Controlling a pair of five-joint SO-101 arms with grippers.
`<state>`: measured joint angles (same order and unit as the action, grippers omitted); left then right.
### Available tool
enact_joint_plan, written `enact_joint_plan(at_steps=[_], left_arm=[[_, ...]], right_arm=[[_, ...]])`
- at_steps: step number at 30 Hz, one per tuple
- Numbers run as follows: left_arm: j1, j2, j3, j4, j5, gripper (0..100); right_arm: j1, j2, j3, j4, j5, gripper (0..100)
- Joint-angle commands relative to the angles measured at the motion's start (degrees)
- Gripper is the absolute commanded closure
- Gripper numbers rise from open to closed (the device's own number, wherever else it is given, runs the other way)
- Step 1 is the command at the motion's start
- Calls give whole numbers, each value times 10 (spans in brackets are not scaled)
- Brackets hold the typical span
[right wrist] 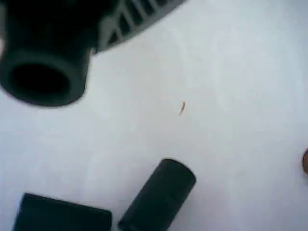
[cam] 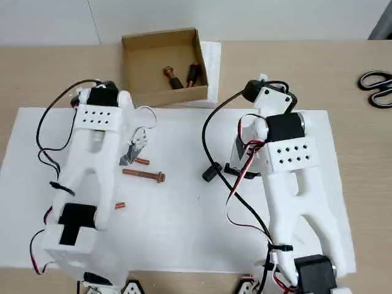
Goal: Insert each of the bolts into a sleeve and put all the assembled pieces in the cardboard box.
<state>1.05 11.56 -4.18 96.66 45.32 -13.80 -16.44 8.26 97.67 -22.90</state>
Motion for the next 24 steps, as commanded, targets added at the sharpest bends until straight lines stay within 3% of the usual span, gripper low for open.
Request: enact_joint_plan(at_steps=[1,14,20,24], left_arm=[[-6,2,-6,-40,6,993],[-16,71,-6,-118,6,991],[-17,86,-6,-129,4,879],[-17,87,-6,-129,4,861]], right_arm=[[7,-18,-3,-7,4,997],[7,-18,-2,-7,4,997],[7,-18,23,-7,4,997],[7,-22,65,-30,4,997]])
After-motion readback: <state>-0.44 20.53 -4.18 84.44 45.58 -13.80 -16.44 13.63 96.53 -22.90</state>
